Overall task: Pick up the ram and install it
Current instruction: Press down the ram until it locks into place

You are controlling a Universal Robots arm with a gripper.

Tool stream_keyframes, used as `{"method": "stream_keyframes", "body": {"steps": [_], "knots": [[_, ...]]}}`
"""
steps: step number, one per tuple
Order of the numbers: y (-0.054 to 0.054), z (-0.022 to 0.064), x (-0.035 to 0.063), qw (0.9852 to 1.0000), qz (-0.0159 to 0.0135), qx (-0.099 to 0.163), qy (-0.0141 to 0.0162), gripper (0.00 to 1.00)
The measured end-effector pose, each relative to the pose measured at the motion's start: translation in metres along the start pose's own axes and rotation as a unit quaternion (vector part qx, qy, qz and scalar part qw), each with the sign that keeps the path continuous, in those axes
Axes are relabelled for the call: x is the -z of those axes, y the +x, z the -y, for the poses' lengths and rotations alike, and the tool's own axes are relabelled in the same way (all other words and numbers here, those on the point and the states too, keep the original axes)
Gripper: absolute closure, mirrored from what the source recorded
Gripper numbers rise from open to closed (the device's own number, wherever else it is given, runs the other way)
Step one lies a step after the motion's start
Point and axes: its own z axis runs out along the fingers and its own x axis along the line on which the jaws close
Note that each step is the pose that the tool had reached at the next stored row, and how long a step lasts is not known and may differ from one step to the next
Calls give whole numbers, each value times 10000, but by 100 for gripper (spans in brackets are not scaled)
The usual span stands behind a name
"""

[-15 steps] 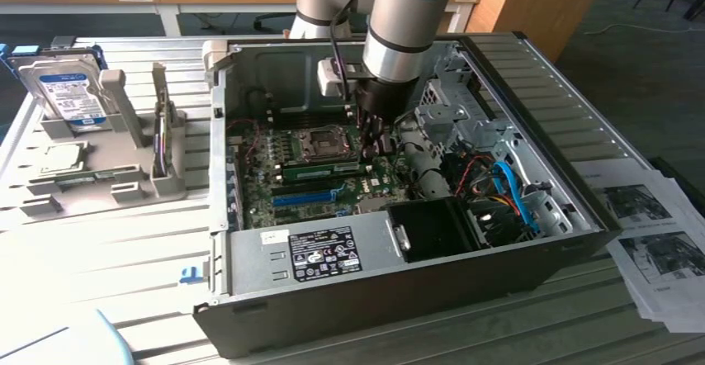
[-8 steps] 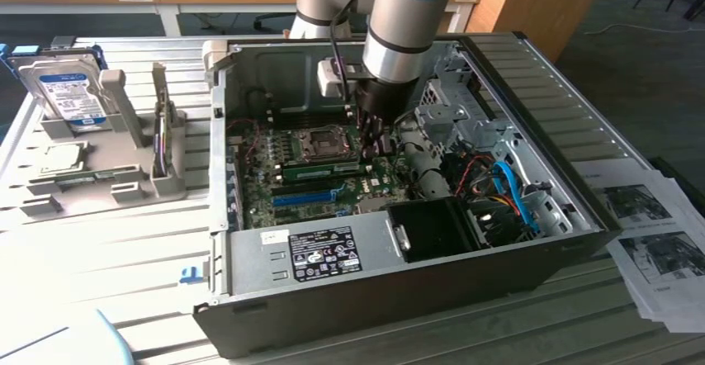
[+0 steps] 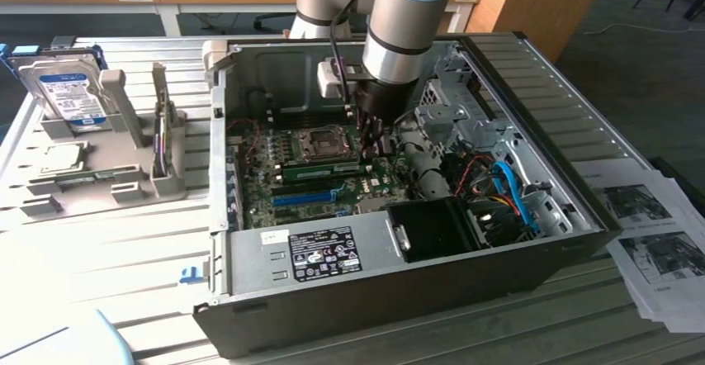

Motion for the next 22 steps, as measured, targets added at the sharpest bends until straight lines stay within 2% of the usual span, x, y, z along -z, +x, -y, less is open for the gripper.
{"method": "stream_keyframes", "body": {"steps": [22], "knots": [[1,1,-25,10000,0,0,0,91]]}}
